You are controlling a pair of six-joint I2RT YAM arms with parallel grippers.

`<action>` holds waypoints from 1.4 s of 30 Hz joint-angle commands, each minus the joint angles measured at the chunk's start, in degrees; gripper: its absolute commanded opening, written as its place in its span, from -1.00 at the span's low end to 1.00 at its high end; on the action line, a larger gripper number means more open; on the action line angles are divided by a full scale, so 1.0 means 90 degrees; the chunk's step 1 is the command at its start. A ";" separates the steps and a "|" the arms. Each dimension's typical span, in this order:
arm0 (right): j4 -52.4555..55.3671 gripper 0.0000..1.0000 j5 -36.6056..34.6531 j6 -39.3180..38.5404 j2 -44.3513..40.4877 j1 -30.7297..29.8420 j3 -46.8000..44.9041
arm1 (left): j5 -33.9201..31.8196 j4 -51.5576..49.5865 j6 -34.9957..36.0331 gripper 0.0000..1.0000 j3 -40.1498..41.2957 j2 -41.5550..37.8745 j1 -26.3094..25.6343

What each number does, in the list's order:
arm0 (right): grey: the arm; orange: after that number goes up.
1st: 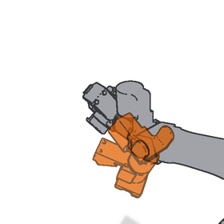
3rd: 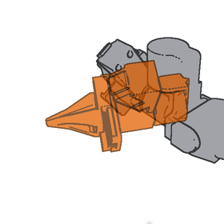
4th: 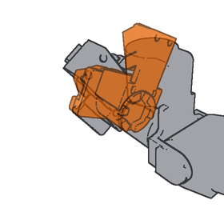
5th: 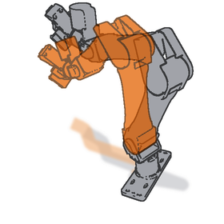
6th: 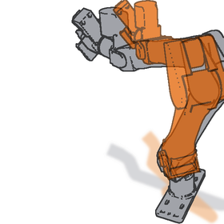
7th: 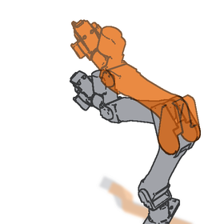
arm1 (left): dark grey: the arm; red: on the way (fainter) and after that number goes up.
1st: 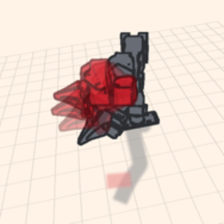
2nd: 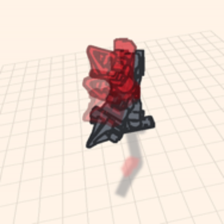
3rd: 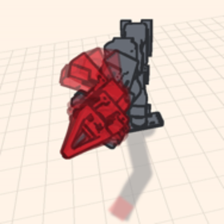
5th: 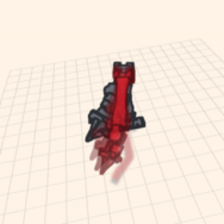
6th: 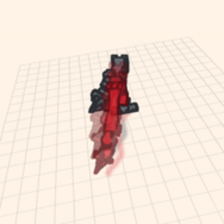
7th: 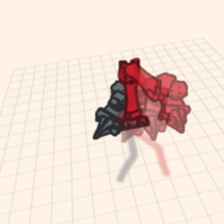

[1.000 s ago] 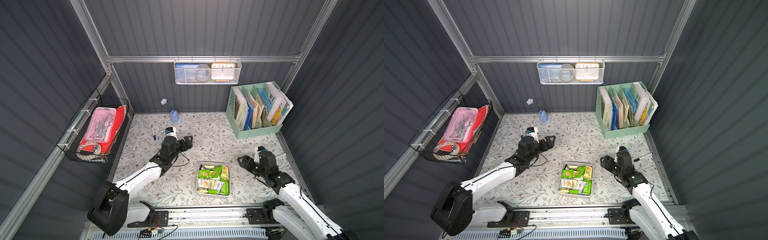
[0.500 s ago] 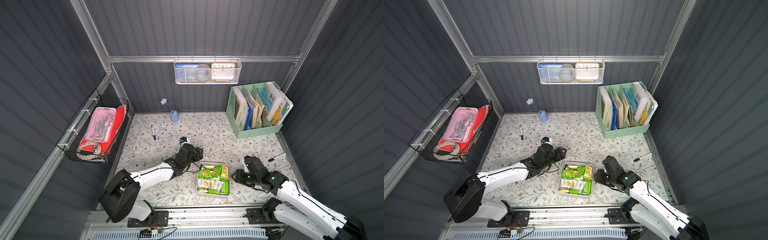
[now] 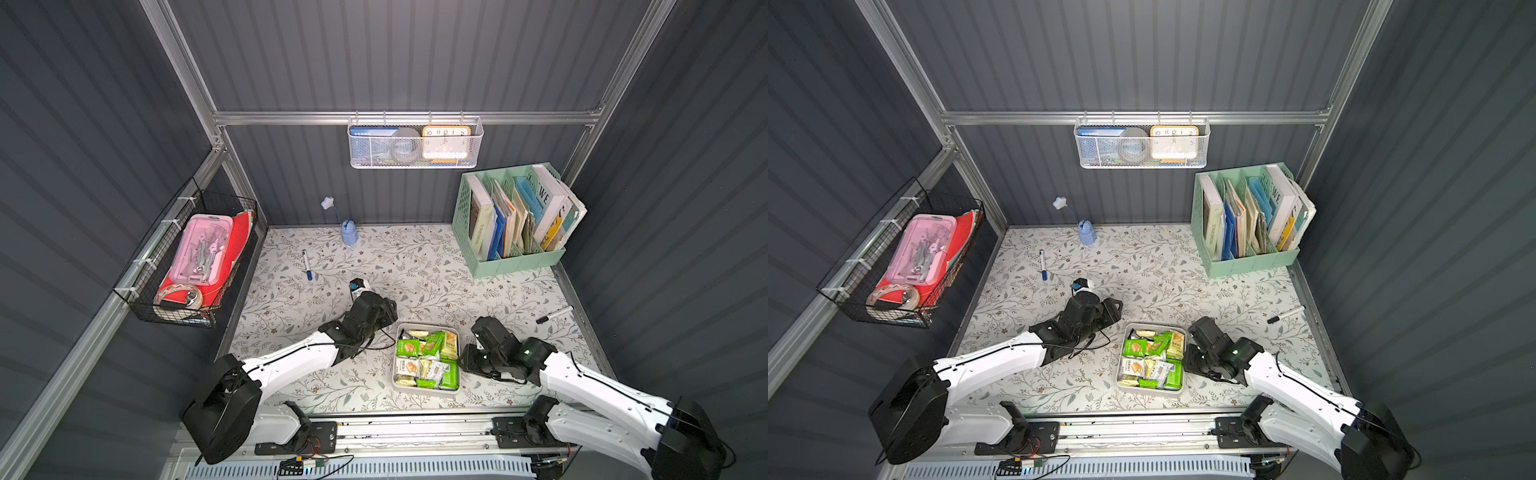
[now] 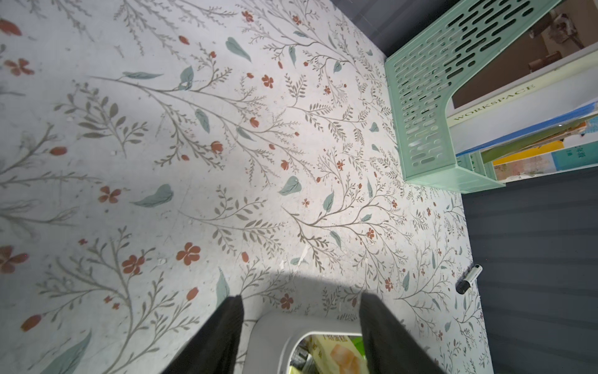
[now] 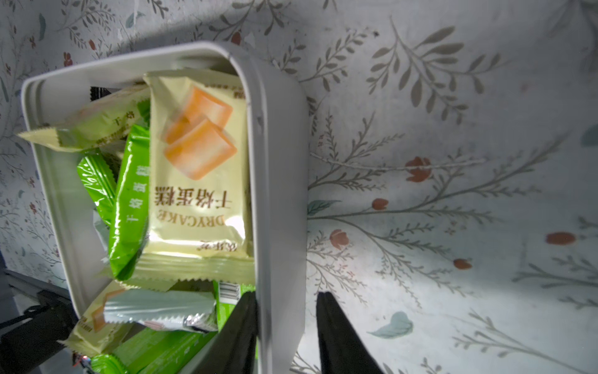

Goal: Take the cookies out of the storage box
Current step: Move the storage box to the center of the board.

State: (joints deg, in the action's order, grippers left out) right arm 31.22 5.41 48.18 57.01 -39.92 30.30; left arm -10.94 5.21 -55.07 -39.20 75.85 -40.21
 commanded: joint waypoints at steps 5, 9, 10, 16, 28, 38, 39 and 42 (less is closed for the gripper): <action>0.0085 -0.45 -0.0363 0.0067 0.0404 -0.0185 0.0287 | -0.0135 -0.0253 -0.0190 0.21 0.0272 -0.0235 -0.0023; 0.0125 -0.62 -0.0486 0.0066 0.0554 -0.0232 0.0372 | -0.0205 -0.0296 -0.0265 0.20 0.0341 -0.0282 -0.0017; 0.0125 -0.65 -0.0507 0.0071 0.0582 -0.0247 0.0395 | -0.0214 -0.0296 -0.0277 0.19 0.0359 -0.0304 -0.0022; 0.0059 -0.84 -0.0577 0.0050 0.0815 -0.0274 0.0521 | -0.0334 -0.0414 -0.0461 0.22 0.0435 -0.0401 -0.0023; -0.0174 -1.00 -0.1079 -0.0486 0.2155 -0.0266 0.1637 | -0.0476 -0.0708 -0.0878 0.22 0.0734 -0.0746 -0.0023; -0.0307 -1.00 -0.0754 -0.1412 0.3966 0.0117 0.3283 | -0.0498 -0.1080 -0.0922 0.13 0.0994 -0.1365 -0.0024; -0.0330 -1.00 -0.0735 -0.1460 0.4113 0.0164 0.3410 | -0.0502 -0.1096 -0.0928 0.12 0.1028 -0.1413 -0.0022; -0.0354 -1.00 -0.0690 -0.1496 0.4460 0.0256 0.3772 | -0.0501 -0.1077 -0.0944 0.07 0.1073 -0.1475 -0.0024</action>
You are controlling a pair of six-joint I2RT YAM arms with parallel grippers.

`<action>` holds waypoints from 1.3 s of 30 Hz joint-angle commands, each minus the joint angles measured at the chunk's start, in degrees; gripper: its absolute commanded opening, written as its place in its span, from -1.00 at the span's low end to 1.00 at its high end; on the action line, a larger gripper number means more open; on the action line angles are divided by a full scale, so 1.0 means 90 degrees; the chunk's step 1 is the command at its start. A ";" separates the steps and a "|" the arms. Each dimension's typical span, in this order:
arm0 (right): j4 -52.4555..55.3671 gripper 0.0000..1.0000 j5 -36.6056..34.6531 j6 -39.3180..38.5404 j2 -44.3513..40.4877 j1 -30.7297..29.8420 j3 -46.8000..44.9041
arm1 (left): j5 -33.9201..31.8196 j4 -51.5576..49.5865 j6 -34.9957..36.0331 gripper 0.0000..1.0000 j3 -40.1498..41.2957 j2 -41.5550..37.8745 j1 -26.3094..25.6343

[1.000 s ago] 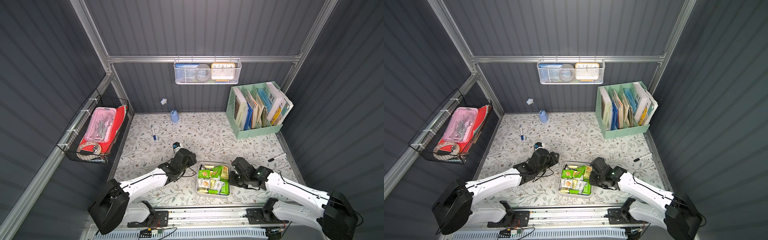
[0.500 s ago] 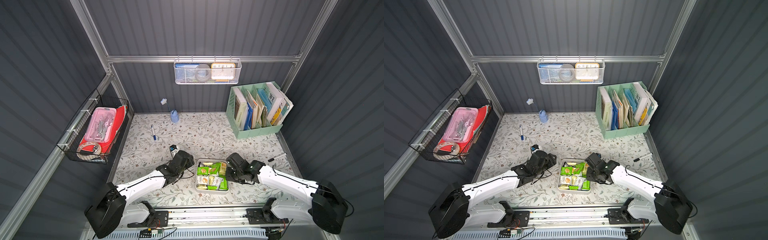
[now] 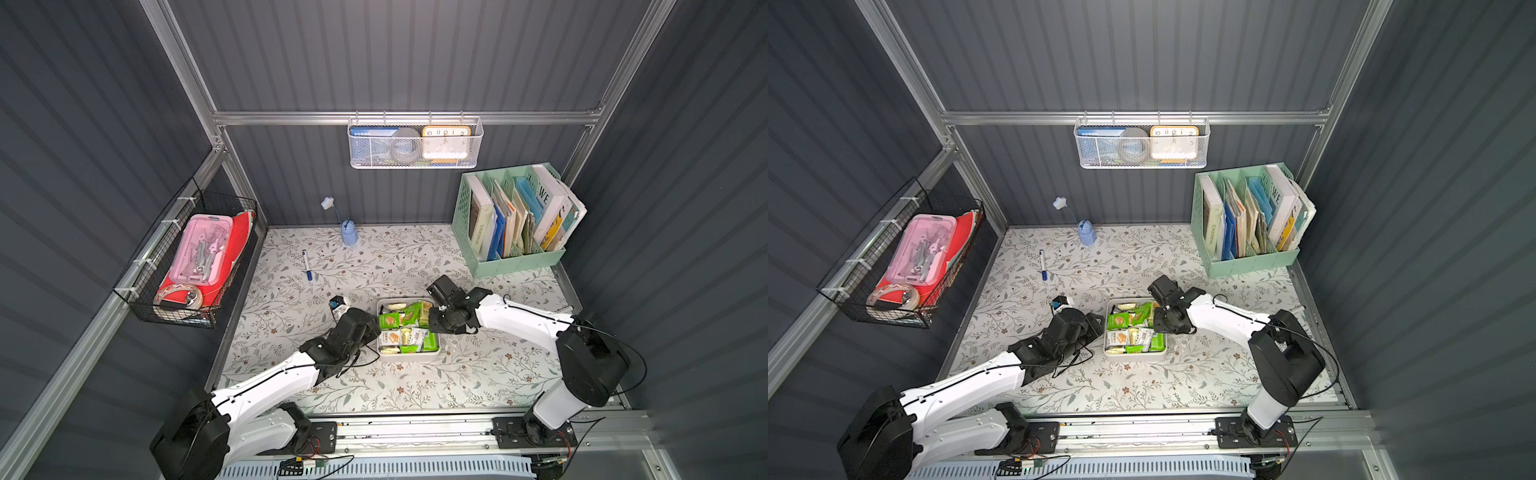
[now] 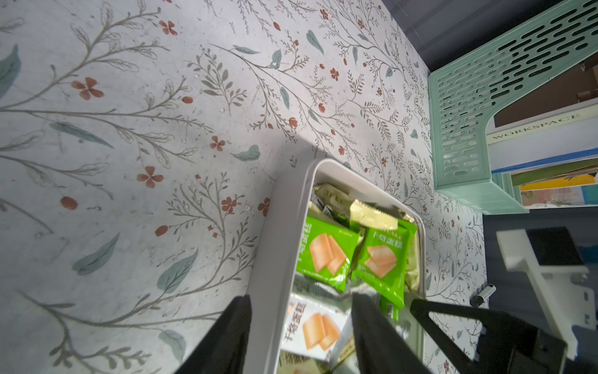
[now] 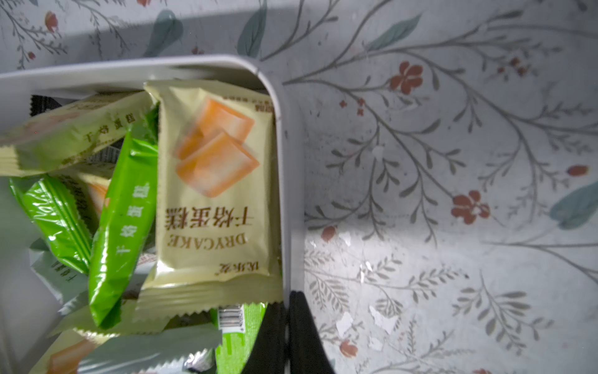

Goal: Take the cookies out of the storage box
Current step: Move the storage box to the center of the board, then pick up the cookie from the storage box.

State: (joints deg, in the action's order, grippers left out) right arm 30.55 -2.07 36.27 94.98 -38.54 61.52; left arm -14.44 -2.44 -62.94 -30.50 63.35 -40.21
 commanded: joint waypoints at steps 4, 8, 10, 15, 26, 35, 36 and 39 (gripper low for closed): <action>-0.0370 -1.00 0.0171 -0.0210 0.0600 0.0159 0.0631 | -0.0032 -0.0207 0.0055 0.04 0.0061 -0.0031 -0.0025; -0.0464 -0.86 0.0190 -0.0279 0.0778 0.0227 0.0879 | 0.0133 -0.0203 0.0388 0.02 -0.0075 0.0102 -0.0025; -0.0464 -0.71 0.0237 -0.0324 0.0778 0.0250 0.0987 | 0.0194 -0.0217 0.0602 0.02 -0.0178 0.0152 -0.0021; -0.0409 -0.30 0.0403 -0.0618 0.0368 0.0261 0.1072 | 0.0098 -0.0173 0.1027 0.06 -0.0531 0.0379 -0.0025; -0.0867 -0.06 -0.0425 -0.0524 -0.2521 0.0297 -0.0848 | 0.0566 0.0073 0.2333 0.09 -0.2286 0.2345 -0.0018; -0.1083 -0.06 -0.1123 -0.0042 -0.4997 0.0330 -0.2659 | -0.0287 -0.1701 0.3692 0.16 -0.4546 0.4317 -0.0295; -0.1033 -0.07 -0.1182 -0.0021 -0.5132 0.0336 -0.2727 | -0.0476 -0.1931 0.3754 0.17 -0.4750 0.4485 -0.0330; -0.0901 -0.06 -0.1297 0.0011 -0.5480 0.0352 -0.2874 | -0.0945 -0.2515 0.3828 0.18 -0.5253 0.4892 -0.0406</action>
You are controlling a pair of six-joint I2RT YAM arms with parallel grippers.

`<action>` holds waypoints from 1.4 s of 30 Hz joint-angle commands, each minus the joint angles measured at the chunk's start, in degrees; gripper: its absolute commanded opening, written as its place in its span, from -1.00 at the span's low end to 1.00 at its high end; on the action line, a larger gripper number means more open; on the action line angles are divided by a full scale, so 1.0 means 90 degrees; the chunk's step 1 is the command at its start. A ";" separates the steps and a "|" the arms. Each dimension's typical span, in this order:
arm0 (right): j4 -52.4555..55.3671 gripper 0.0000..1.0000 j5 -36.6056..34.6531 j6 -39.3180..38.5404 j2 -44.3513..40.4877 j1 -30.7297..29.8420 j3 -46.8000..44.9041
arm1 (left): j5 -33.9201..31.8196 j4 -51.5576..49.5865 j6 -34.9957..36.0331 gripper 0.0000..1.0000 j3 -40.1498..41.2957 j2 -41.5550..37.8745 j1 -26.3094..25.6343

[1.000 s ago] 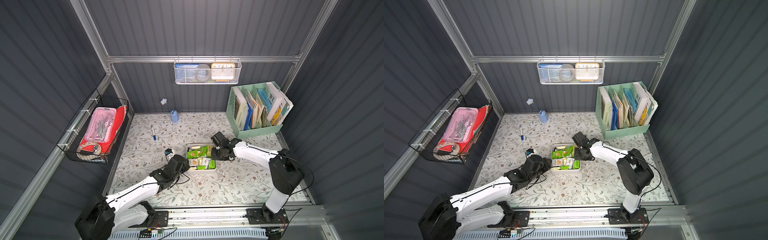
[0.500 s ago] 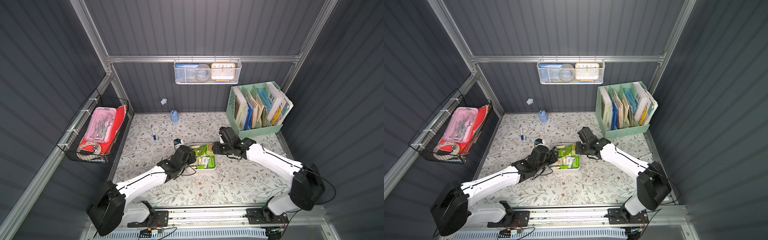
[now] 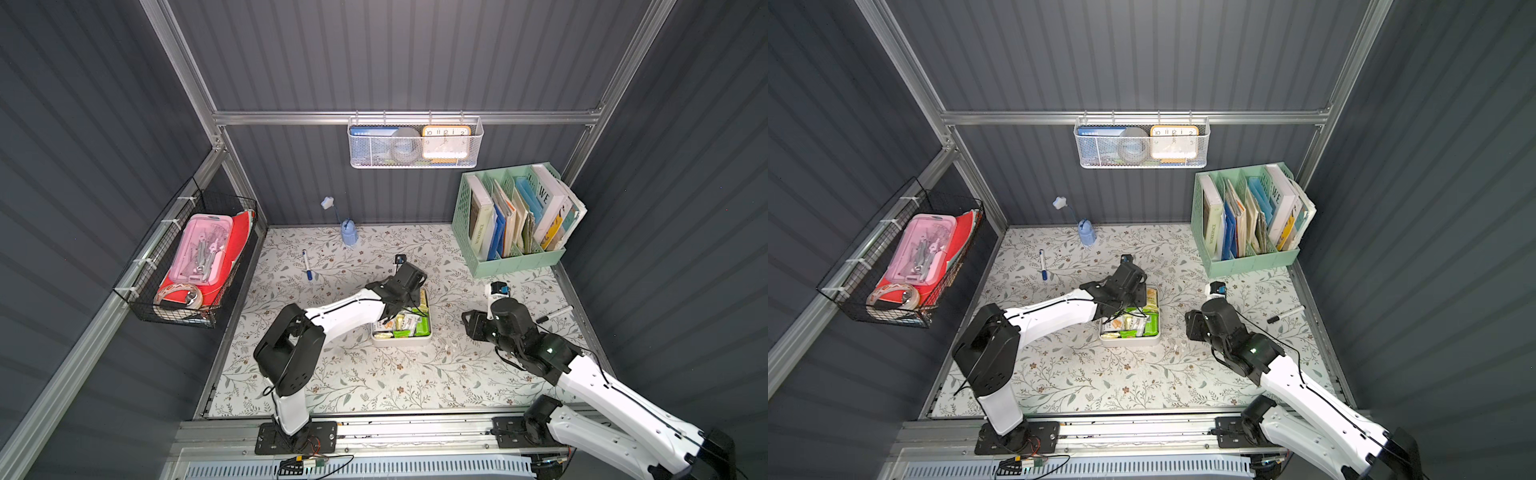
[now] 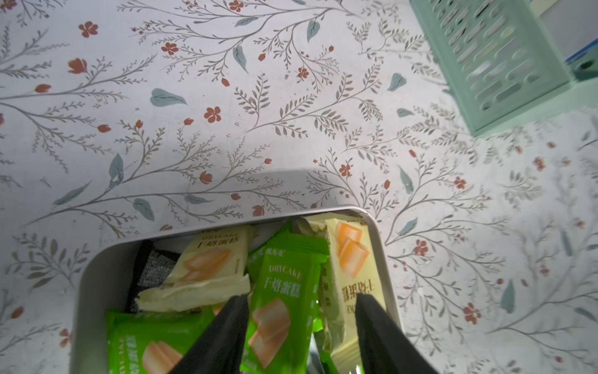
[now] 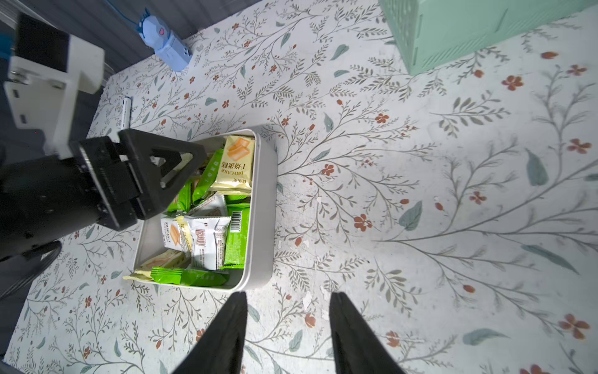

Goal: Take the cookies out of the storage box
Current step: Pick up the cookie from the storage box.

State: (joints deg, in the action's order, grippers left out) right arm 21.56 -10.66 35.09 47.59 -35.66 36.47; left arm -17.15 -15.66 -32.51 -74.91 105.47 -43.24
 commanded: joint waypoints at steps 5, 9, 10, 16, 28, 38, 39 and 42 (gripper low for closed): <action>0.0110 -0.06 -0.0323 0.0115 -0.0253 0.0046 -0.0144 | -0.0764 -0.1317 0.0466 0.20 -0.0510 0.0301 -0.0213; 0.0009 -0.06 -0.0237 0.0159 -0.0109 0.0055 -0.0165 | -0.0781 -0.1481 0.0396 0.24 -0.0439 0.0338 -0.0291; -0.0039 -0.06 -0.0192 0.0162 -0.0070 0.0052 -0.0173 | -0.0762 -0.1493 0.0400 0.24 -0.0436 0.0357 -0.0302; -0.0063 -0.06 -0.0097 0.0171 -0.0035 0.0051 -0.0122 | -0.0762 -0.1455 0.0478 0.21 -0.0564 0.0566 -0.0334; -0.0149 -0.06 -0.0050 0.0299 -0.0112 0.0051 -0.0193 | -0.1372 -0.1460 0.0473 -0.08 -0.0974 0.0965 -0.0336; -0.0098 -0.04 -0.0163 0.0309 -0.0254 0.0047 -0.0118 | -0.1552 -0.1288 0.0463 -0.25 -0.0933 0.0917 -0.0332; -0.0101 -0.03 -0.0180 0.0310 -0.0266 0.0053 -0.0116 | -0.1544 -0.1298 0.0468 -0.26 -0.0951 0.0952 -0.0332; -0.0084 -0.03 -0.0197 0.0305 -0.0264 0.0049 -0.0049 | -0.1535 -0.1298 0.0468 -0.31 -0.0982 0.1006 -0.0332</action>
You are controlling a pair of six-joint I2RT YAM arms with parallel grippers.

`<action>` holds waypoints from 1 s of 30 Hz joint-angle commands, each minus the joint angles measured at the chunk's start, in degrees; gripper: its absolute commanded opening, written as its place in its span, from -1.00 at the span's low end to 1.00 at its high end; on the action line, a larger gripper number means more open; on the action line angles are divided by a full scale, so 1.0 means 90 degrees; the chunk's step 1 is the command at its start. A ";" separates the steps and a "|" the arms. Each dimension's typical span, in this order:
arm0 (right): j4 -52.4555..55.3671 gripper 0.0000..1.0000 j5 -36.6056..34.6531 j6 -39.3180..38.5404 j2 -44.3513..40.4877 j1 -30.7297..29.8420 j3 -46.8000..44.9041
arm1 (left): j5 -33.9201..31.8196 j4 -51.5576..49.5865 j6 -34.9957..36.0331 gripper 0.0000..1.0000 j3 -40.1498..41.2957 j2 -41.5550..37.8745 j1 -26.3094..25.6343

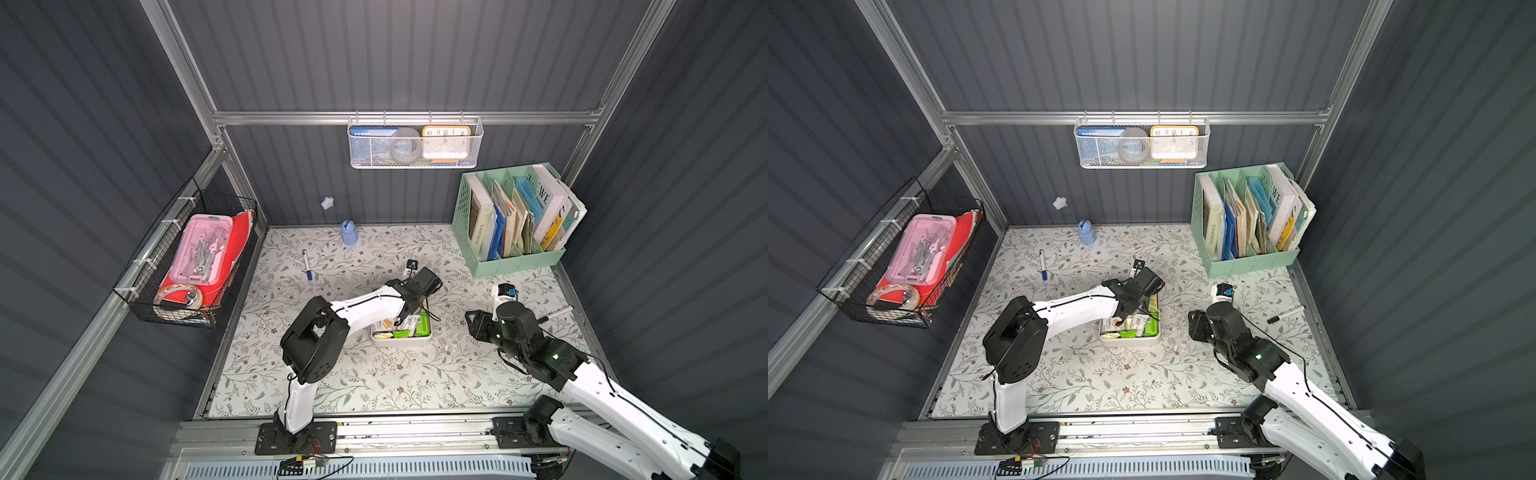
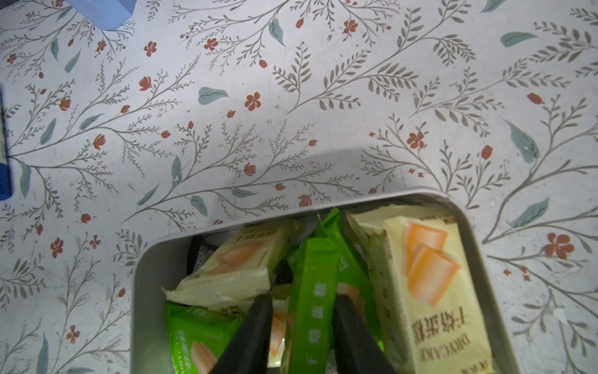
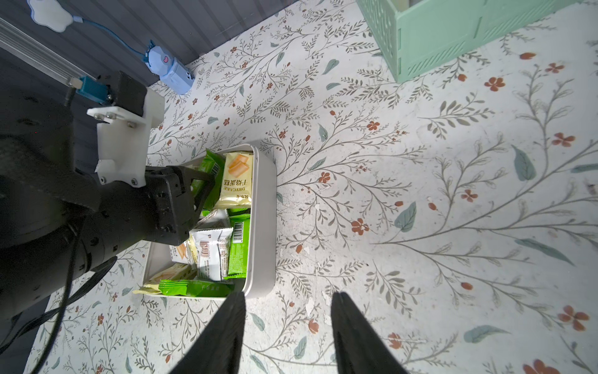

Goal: Take the cookies out of the storage box
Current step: Pick up the cookie from the storage box.

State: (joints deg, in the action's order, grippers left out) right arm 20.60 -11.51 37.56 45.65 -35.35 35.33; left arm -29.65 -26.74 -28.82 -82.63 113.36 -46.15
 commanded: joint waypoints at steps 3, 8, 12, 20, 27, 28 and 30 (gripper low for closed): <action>0.0021 -0.03 -0.0200 0.0093 -0.0043 0.0015 0.0125 | -0.0129 -0.0001 0.0004 -0.33 -0.0114 0.0103 -0.0009; -0.0067 -0.03 -0.0239 0.0182 -0.0033 0.0015 0.0165 | 0.0226 0.0247 -0.0055 -0.35 0.0000 0.0002 -0.0014; -0.0041 -0.03 -0.0276 0.0175 -0.0033 0.0018 0.0203 | 0.0493 0.0446 -0.0077 -0.30 0.0093 0.0021 -0.0010; 0.0037 -0.02 -0.0362 0.0173 -0.0053 0.0013 0.0198 | 0.0101 0.0089 -0.0149 -0.27 -0.0179 0.0338 -0.0008; 0.0056 -0.02 -0.0366 0.0191 -0.0067 0.0017 0.0194 | -0.0086 -0.0182 -0.0070 -0.08 -0.0352 0.0471 -0.0014; 0.0051 -0.02 -0.0359 0.0192 -0.0060 0.0013 0.0186 | -0.0092 -0.0206 -0.0079 -0.07 -0.0347 0.0482 -0.0012; 0.0032 -0.02 -0.0343 0.0201 -0.0047 0.0012 0.0177 | -0.0138 -0.0281 -0.0087 -0.03 -0.0340 0.0490 -0.0009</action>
State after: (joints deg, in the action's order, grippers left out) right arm 20.60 -13.58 38.76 45.45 -35.35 35.57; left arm -29.08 -25.98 -29.47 -84.73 116.75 -46.19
